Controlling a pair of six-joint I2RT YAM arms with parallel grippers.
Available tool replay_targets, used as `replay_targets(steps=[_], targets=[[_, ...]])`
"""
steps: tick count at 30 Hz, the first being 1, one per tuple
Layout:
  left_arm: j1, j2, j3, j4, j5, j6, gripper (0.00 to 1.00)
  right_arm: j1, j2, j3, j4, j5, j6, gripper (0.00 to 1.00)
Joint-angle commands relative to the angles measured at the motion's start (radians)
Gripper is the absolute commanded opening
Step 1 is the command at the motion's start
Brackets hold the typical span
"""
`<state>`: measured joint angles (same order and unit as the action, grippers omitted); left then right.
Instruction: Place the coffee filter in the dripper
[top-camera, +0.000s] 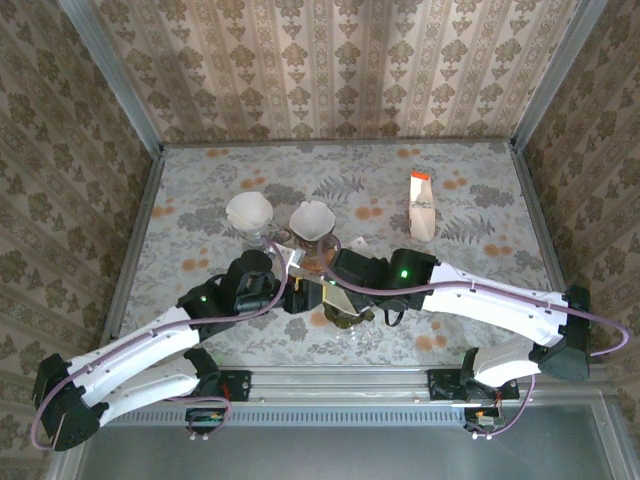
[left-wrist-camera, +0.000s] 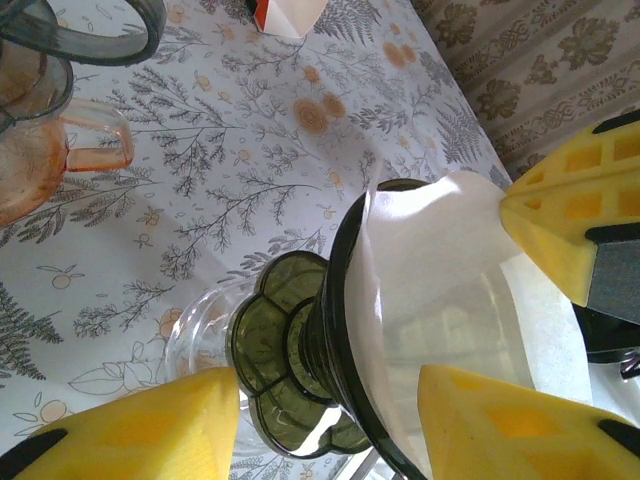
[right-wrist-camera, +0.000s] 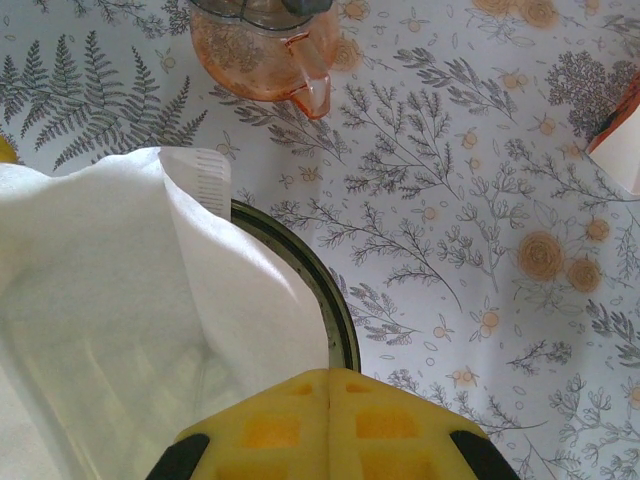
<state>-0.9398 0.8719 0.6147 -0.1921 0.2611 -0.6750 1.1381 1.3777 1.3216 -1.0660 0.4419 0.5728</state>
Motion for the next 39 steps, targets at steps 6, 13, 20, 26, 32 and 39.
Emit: replay_targets(steps=[6,13,20,26,32,39], targets=[[-0.016,-0.003,-0.027,0.020,0.015,-0.028,0.51,0.007,0.030,-0.005,-0.023,0.027,0.006,0.03],[-0.017,-0.003,-0.035,0.031,0.015,-0.035,0.52,0.006,-0.029,0.001,-0.029,0.066,0.016,0.52],[-0.017,-0.003,-0.044,0.037,0.012,-0.039,0.52,-0.057,-0.020,-0.035,0.054,-0.104,-0.002,0.66],[-0.017,-0.007,-0.049,0.040,0.010,-0.044,0.52,-0.109,0.044,-0.075,0.105,-0.190,-0.008,0.70],[-0.017,-0.007,-0.053,0.045,0.009,-0.046,0.52,-0.140,0.080,-0.094,0.143,-0.229,-0.017,0.70],[-0.016,-0.007,-0.056,0.049,0.007,-0.049,0.54,-0.141,0.115,-0.121,0.167,-0.241,-0.013,0.70]])
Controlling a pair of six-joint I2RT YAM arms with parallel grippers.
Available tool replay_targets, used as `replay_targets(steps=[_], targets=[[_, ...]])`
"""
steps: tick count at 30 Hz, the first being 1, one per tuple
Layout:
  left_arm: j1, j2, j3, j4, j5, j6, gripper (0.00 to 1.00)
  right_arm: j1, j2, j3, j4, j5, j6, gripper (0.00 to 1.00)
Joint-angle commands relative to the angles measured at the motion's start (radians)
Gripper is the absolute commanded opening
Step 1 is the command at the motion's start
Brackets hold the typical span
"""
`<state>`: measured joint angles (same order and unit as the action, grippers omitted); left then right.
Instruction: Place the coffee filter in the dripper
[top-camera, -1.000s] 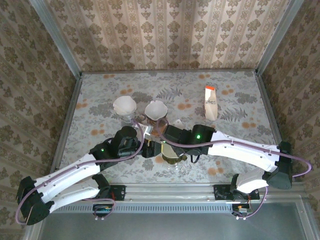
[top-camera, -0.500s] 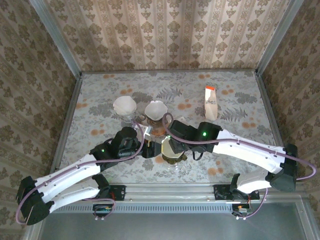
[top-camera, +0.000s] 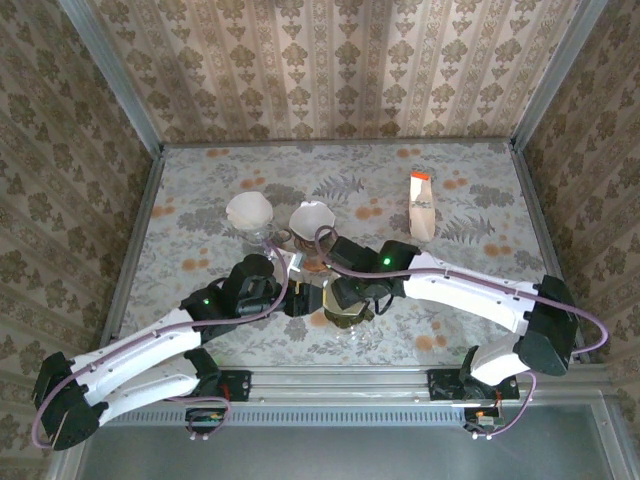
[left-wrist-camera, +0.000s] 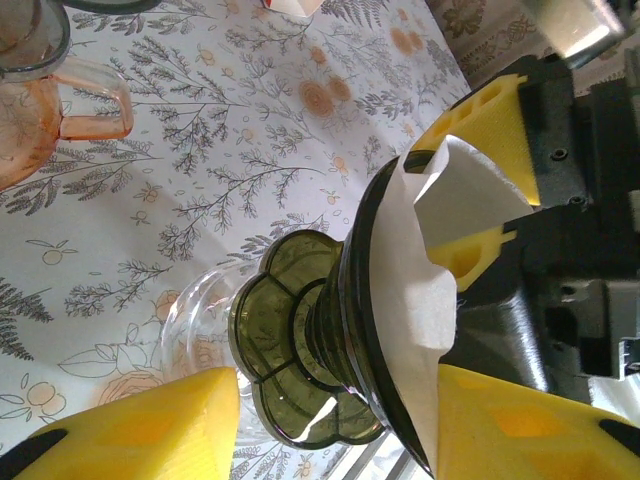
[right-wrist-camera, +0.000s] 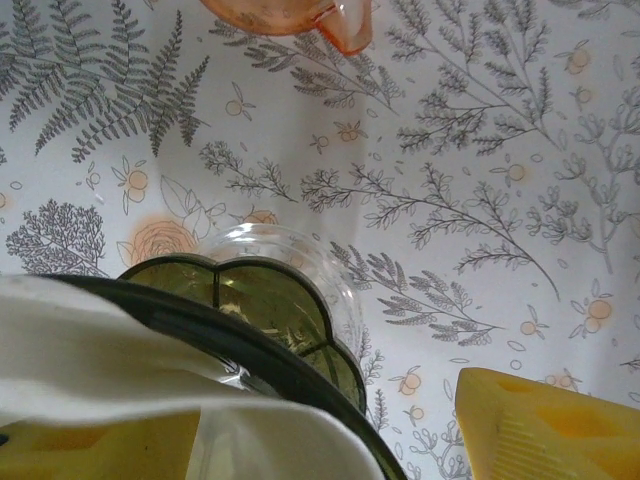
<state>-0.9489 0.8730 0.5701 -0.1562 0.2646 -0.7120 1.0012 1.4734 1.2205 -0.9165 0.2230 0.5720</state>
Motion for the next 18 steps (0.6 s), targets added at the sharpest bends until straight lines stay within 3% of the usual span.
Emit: replay_targets(steps=[1,6,18], targets=[[-0.008,-0.009,-0.012,0.014,0.004,-0.013,0.57,-0.004,0.023,-0.024,0.020,-0.024,-0.011,0.70],[-0.007,-0.044,-0.010,0.017,-0.011,-0.015,0.67,-0.004,0.036,-0.048,0.037,-0.024,-0.002,0.70],[-0.005,-0.017,-0.019,0.045,0.002,-0.023,0.70,-0.003,0.038,-0.073,0.051,-0.019,0.012,0.70]])
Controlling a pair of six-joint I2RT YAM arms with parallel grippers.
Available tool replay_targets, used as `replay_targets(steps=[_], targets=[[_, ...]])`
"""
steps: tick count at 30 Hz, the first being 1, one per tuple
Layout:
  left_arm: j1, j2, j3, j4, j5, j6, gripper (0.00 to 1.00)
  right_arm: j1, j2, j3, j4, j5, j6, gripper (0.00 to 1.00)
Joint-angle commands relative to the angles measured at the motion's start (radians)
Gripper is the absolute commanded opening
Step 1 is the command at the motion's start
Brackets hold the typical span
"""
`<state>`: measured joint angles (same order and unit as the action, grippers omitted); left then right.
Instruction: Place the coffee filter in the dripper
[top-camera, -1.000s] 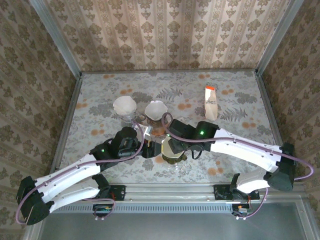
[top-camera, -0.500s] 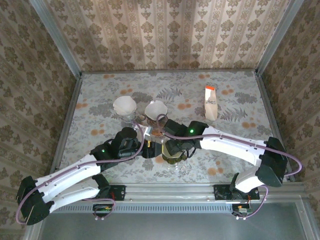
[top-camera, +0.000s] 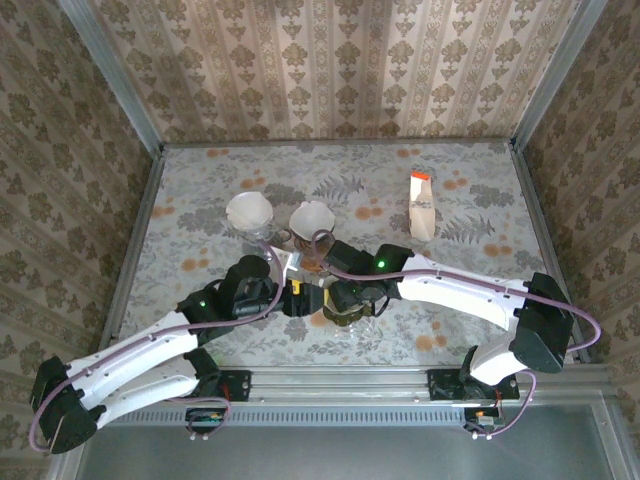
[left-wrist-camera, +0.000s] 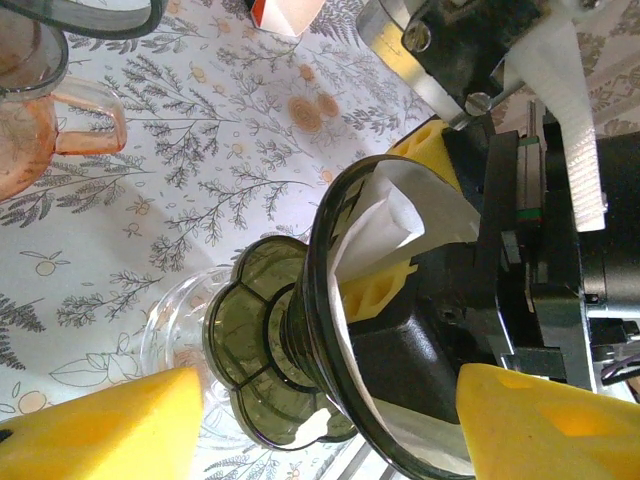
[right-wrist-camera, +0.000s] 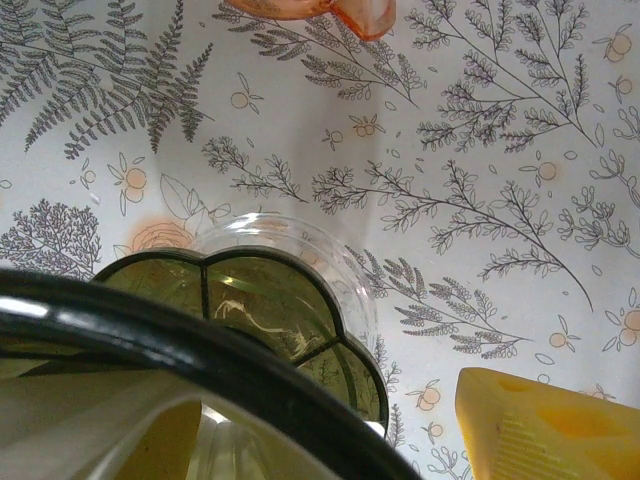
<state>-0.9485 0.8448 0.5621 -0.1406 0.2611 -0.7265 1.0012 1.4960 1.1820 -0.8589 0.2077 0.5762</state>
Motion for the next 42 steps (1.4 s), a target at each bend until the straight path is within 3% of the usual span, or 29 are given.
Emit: replay_targets(steps=[1,7,12,20,32,42], targets=[[-0.005,0.017,-0.011,0.030,0.008,-0.008,0.69,-0.003,0.014,-0.035,-0.006,-0.004,0.010,0.70],[-0.006,0.021,-0.017,0.030,0.017,-0.011,0.54,-0.003,0.005,-0.033,-0.008,0.002,0.011,0.70],[-0.006,0.016,-0.024,0.026,0.020,-0.015,0.49,-0.003,0.009,-0.038,-0.003,0.005,0.014,0.70],[-0.005,0.018,-0.026,0.027,0.021,-0.016,0.48,-0.003,-0.020,-0.026,-0.001,0.023,0.011,0.70],[-0.004,0.014,-0.033,0.033,0.021,-0.024,0.47,-0.003,-0.203,-0.012,-0.039,0.079,0.031,0.72],[-0.005,0.014,-0.036,0.038,0.020,-0.028,0.46,-0.004,-0.283,-0.087,-0.076,0.096,0.073,0.64]])
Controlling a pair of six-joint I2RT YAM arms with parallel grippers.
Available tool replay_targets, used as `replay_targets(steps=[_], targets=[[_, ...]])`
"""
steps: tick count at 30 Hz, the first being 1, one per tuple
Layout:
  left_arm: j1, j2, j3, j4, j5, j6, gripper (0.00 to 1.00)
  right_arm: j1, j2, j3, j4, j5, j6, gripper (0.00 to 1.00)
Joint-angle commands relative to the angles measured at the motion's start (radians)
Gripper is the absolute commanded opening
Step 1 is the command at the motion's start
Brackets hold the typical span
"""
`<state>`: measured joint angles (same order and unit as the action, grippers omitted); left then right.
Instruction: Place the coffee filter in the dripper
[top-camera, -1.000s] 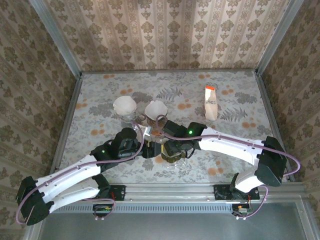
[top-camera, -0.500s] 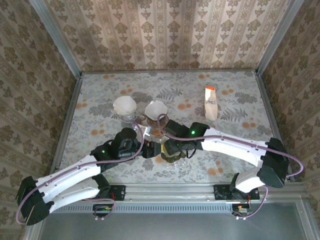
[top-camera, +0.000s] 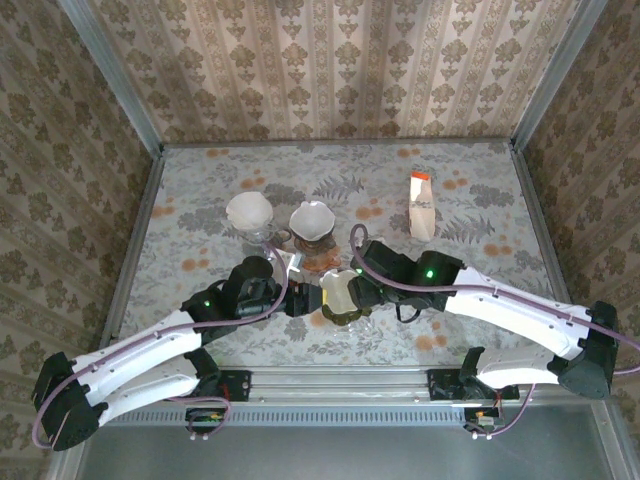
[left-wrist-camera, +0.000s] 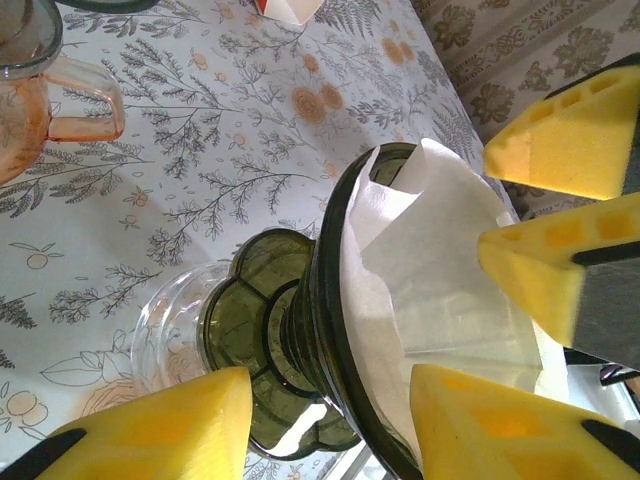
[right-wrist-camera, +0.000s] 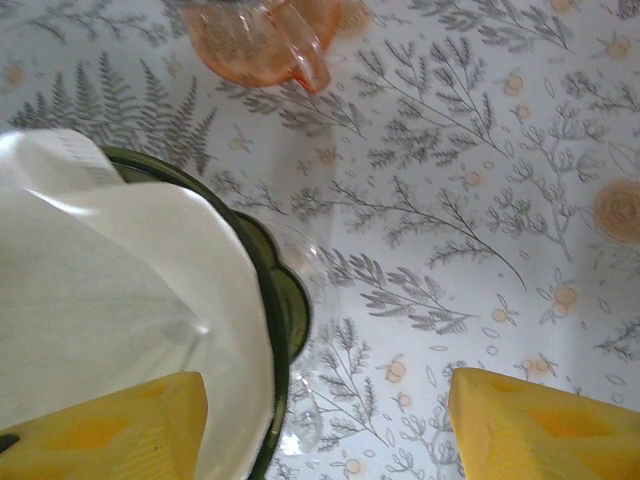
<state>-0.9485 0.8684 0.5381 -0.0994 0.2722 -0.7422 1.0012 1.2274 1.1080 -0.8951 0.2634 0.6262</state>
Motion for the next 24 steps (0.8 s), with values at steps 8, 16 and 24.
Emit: replay_targets(steps=[8,16,24], targets=[[-0.005,-0.017,-0.012,-0.013,0.004,-0.013,0.46,-0.003,-0.010,-0.003,-0.040,0.061,0.024,0.60],[-0.006,-0.015,-0.013,-0.013,0.004,-0.013,0.47,-0.001,-0.038,-0.003,0.011,0.015,0.002,0.71],[-0.006,-0.011,-0.017,-0.007,0.005,-0.015,0.49,0.020,-0.011,-0.009,0.048,-0.023,-0.021,0.72]])
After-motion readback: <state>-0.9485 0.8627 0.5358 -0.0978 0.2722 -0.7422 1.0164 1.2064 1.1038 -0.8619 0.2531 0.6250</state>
